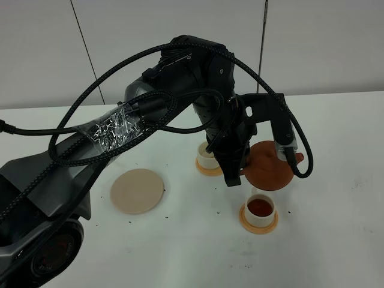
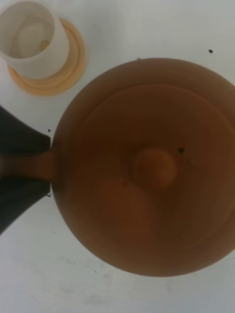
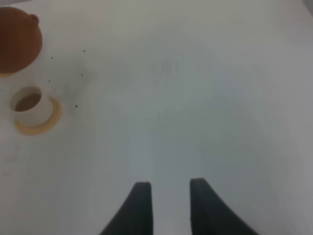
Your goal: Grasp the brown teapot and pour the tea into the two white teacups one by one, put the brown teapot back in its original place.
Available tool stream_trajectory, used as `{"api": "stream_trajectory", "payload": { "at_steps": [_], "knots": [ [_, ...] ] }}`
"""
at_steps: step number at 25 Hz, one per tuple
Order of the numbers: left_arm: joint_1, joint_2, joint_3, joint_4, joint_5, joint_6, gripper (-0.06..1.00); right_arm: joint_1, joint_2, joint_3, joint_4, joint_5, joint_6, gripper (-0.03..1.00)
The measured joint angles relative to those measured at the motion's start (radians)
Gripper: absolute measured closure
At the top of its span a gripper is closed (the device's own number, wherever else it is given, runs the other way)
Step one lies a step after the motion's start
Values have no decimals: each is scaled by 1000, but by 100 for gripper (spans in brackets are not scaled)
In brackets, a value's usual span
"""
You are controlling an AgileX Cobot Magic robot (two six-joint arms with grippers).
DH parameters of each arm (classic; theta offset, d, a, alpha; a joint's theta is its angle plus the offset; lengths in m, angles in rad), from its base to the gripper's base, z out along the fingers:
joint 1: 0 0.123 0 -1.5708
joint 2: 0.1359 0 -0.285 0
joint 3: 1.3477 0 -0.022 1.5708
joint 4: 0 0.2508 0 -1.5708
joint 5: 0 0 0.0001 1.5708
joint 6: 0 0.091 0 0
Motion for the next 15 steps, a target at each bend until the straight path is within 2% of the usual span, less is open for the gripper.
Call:
{"api": "stream_trajectory", "payload": {
  "at_steps": [10,15],
  "knots": [
    [0,0,0,0,0,-3,77,0,0,0,0,0,0,76],
    [1,-4,0,46,0,5,77,0,0,0,0,0,0,76]
  ]
}}
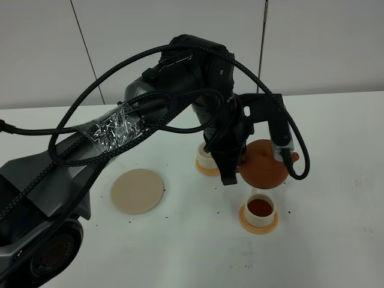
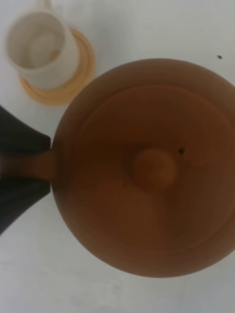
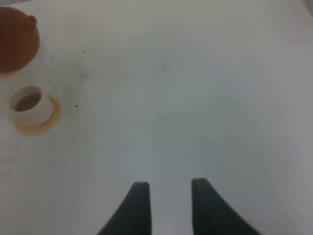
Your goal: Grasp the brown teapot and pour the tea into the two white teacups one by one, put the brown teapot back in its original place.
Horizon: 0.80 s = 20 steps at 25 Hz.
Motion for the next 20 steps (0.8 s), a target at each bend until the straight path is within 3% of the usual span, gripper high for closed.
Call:
{"api": "stream_trajectory", "payload": {
  "at_steps": [5,14,20],
  "knots": [
    [38,-56,0,17,0,34,77,0,0,0,0,0,0,76],
    [193,-173,0,27,0,54,77,0,0,0,0,0,0,76],
    [227,-174,62,28,-1,146,77,0,0,0,0,0,0,75]
  ]
}}
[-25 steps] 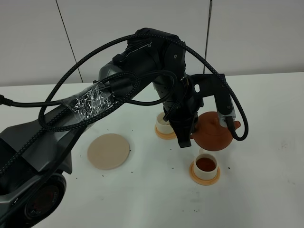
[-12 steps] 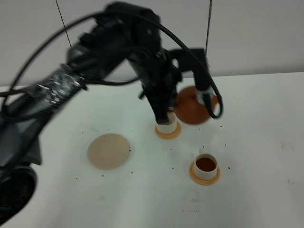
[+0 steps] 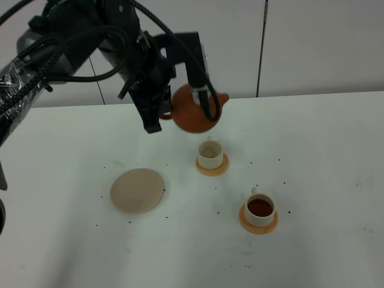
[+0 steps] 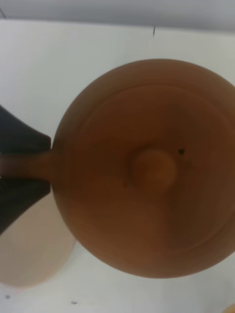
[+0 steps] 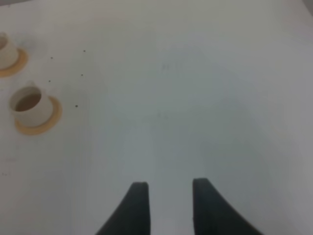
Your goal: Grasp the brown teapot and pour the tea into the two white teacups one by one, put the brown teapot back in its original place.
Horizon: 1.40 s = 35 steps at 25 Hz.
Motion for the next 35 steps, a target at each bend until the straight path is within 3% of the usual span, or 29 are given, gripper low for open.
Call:
{"api": "stream_trajectory", "payload": {
  "at_steps": [5,11,22,29,35],
  "knots": [
    [0,2,85,21,0,42,77,0,0,0,0,0,0,74],
    [15,2,93,51,1,92,77,0,0,0,0,0,0,73],
    [129,39,93,46,1,138,77,0,0,0,0,0,0,74],
    [130,78,93,24,-6,161,77,0,0,0,0,0,0,74],
    [130,112,93,34,-80,171,77,0,0,0,0,0,0,74]
  ]
}}
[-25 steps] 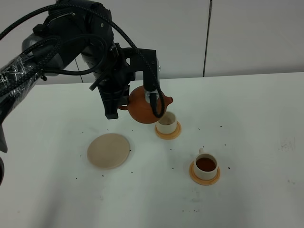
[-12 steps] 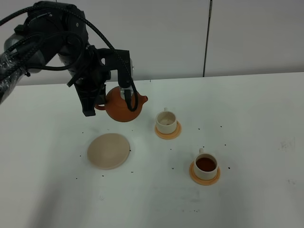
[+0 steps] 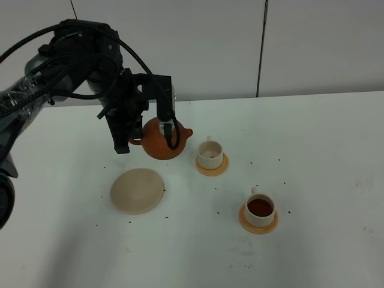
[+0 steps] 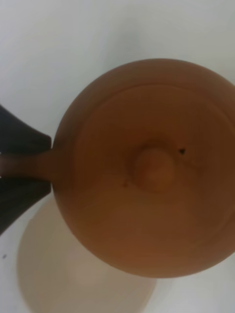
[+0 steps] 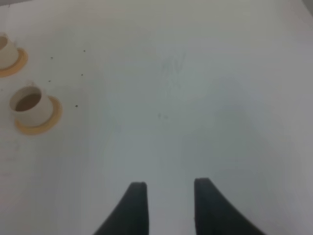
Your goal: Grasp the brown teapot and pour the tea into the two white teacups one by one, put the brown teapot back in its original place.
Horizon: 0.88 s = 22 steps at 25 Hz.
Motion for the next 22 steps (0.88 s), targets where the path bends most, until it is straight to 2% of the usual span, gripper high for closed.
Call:
{"api": "stream_trajectory", "payload": {
  "at_steps": [10,22],
  "knots": [
    [0,28,0,15,-68,51,77,0,0,1,0,0,0,74],
    [0,28,0,19,-160,162,77,0,0,1,0,0,0,74]
  ]
}}
